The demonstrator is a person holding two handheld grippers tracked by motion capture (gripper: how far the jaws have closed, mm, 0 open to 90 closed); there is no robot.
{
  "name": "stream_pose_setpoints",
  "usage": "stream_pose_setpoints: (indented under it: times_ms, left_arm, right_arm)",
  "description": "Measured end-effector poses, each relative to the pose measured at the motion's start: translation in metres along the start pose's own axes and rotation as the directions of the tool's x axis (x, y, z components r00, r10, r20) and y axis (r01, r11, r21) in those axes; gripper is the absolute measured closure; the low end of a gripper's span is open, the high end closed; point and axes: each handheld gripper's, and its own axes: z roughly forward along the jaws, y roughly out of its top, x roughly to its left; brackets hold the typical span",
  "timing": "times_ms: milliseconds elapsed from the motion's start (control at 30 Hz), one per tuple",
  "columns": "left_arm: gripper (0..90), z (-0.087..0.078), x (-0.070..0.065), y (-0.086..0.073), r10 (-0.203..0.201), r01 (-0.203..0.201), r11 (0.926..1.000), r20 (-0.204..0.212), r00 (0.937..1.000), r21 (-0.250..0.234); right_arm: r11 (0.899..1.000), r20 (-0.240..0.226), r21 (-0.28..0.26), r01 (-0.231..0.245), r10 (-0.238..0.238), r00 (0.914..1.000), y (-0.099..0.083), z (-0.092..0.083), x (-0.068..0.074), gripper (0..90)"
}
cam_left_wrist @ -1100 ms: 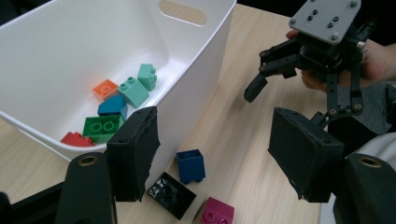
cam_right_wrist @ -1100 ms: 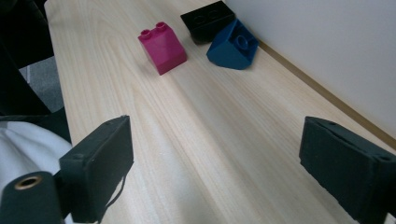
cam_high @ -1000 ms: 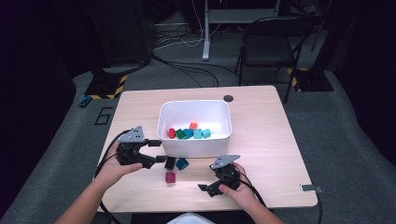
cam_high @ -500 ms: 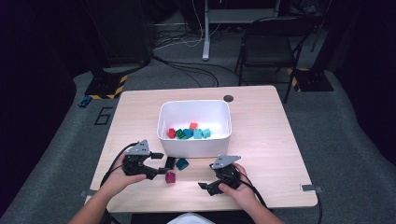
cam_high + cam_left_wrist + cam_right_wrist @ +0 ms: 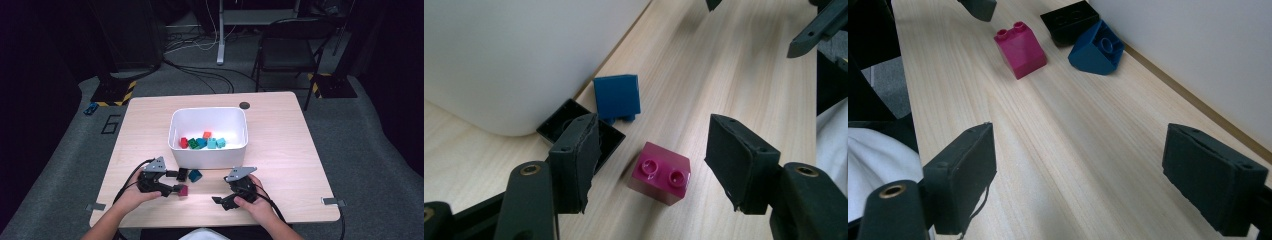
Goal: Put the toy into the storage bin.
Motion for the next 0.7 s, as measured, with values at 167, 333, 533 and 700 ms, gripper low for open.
stream_pose_setpoints:
  times_ms: [167, 333, 533, 700]
  left_arm:
    - [39.1, 0.007, 0.001, -0.006, 0.004, -0.004, 0.9999, 0.01, 0.9999, 0.012]
    - [39.3, 0.011, -0.001, -0.007, 0.008, -0.008, 0.9997, 0.015, 0.9999, 0.022]
    - [39.4, 0.016, -0.004, -0.008, 0.028, -0.03, 0.9984, 0.029, 0.9992, 0.048]
    - [42.6, 0.02, -0.006, -0.008, 0.042, -0.044, 0.9972, 0.031, 0.9987, 0.061]
  right_arm:
    - [1.0, 0.0, -0.003, -0.003, 0.003, 1.0, 0.0, 0.0, 0.0, 13.5]
    - [1.0, 0.003, -0.006, -0.003, 0.003, 1.0, 0.0, -0.001, -0.001, 13.6]
    - [1.0, 0.006, -0.003, -0.01, 0.01, 0.9999, 0.0, -0.002, -0.001, 13.8]
    - [1.0, 0.006, -0.007, -0.01, 0.01, 0.9999, 0.0, -0.002, -0.002, 13.8]
